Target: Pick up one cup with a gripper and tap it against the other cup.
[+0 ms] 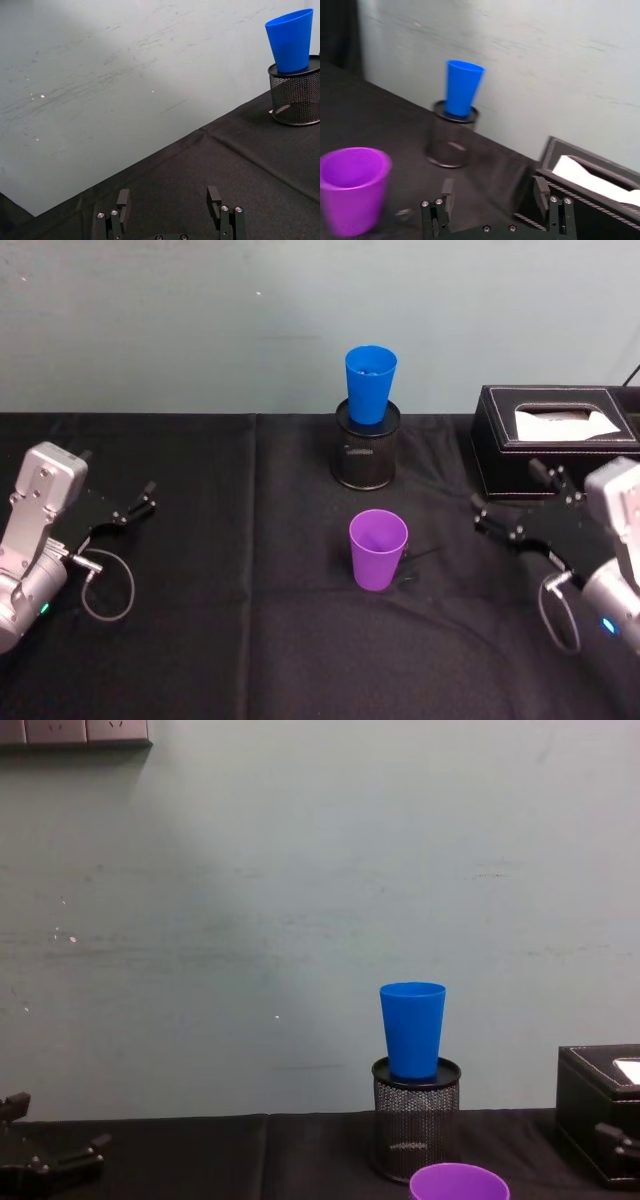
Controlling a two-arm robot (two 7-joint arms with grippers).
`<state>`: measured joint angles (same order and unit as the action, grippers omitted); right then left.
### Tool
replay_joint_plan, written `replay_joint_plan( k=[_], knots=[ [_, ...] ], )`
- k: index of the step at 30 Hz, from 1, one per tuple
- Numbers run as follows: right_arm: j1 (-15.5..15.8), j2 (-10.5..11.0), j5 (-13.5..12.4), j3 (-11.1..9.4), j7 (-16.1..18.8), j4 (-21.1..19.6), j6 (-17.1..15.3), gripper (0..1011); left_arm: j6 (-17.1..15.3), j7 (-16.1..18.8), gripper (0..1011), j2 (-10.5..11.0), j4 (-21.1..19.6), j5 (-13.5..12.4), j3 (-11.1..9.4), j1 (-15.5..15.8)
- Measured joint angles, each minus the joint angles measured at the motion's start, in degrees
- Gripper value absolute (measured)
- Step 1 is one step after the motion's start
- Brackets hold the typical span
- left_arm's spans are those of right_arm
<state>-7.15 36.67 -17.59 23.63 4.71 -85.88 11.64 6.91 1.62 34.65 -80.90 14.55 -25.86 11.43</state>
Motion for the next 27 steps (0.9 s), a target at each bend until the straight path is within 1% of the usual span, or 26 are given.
replay_joint_plan(
  k=[2, 3, 4, 5, 6, 7, 8, 9, 10, 12, 14, 18, 21, 23, 24, 25, 27],
  knots=[
    [1.3, 0.4, -1.1, -0.3, 1.4, -1.1, 0.8, 1004, 0.0, 0.0, 1000, 0.0, 0.0, 0.0, 0.0, 0.0],
    [2.8, 0.8, -2.3, -0.4, 3.1, -2.0, 1.6, 1004, 0.0, 0.0, 1000, 0.0, 0.0, 0.0, 0.0, 0.0],
    [3.3, 0.8, -2.8, -0.4, 3.9, -2.2, 2.0, 1004, 0.0, 0.0, 1000, 0.0, 0.0, 0.0, 0.0, 0.0],
    [4.5, 1.0, -4.2, -0.2, 5.9, -2.7, 2.8, 1004, 0.0, 0.0, 1000, 0.0, 0.0, 0.0, 0.0, 0.0],
    [5.0, 1.0, -4.7, -0.1, 6.9, -2.8, 3.2, 1004, 0.0, 0.0, 1000, 0.0, 0.0, 0.0, 0.0, 0.0],
    [5.9, 0.9, -5.8, 0.4, 8.9, -2.9, 3.9, 1004, 0.0, 0.0, 1000, 0.0, 0.0, 0.0, 0.0, 0.0],
    [5.9, 0.9, -5.8, 0.4, 8.9, -2.9, 3.9, 1004, 0.0, 0.0, 1000, 0.0, 0.0, 0.0, 0.0, 0.0],
    [6.2, 0.8, -6.3, 0.6, 9.7, -2.9, 4.1, 1004, 0.0, 0.0, 1000, 0.0, 0.0, 0.0, 0.0, 0.0],
    [6.8, 0.4, -7.0, 1.2, 11.5, -2.8, 4.5, 1004, 0.0, 0.0, 1000, 0.0, 0.0, 0.0, 0.0, 0.0],
    [7.1, -0.4, -7.7, 2.2, 13.8, -2.2, 4.7, 1004, 0.0, 0.0, 1000, 0.0, 0.0, 0.0, 0.0, 0.0],
    [6.9, -1.3, -7.8, 2.9, 15.3, -1.3, 4.8, 1004, 0.0, 0.0, 1000, 0.0, 0.0, 0.0, 0.0, 0.0],
    [6.1, -2.6, -7.4, 3.5, 16.4, -0.1, 4.9, 1004, 0.0, 0.0, 1000, 0.0, 0.0, 0.0, 0.0, 0.0],
    [4.2, -4.3, -5.7, 4.2, 17.1, 1.7, 4.8, 1004, 0.0, 0.0, 1000, 0.0, 0.0, 0.0, 0.0, 0.0],
    [3.4, -5.0, -5.1, 4.4, 17.3, 2.4, 4.6, 1004, 0.0, 0.0, 1000, 0.0, 0.0, 0.0, 0.0, 0.0],
    [2.6, -5.7, -4.7, 4.5, 17.5, 3.2, 4.4, 1004, 0.0, 0.0, 1000, 0.0, 0.0, 0.0, 0.0, 0.0],
    [2.6, -5.7, -4.7, 4.5, 17.5, 3.2, 4.4, 1004, 0.0, 0.0, 1000, 0.0, 0.0, 0.0, 0.0, 0.0],
    [1.2, -6.8, -4.1, 4.7, 17.9, 4.4, 4.0, 1004, 0.0, 0.0, 1000, 0.0, 0.0, 0.0, 0.0, 0.0]
  ],
)
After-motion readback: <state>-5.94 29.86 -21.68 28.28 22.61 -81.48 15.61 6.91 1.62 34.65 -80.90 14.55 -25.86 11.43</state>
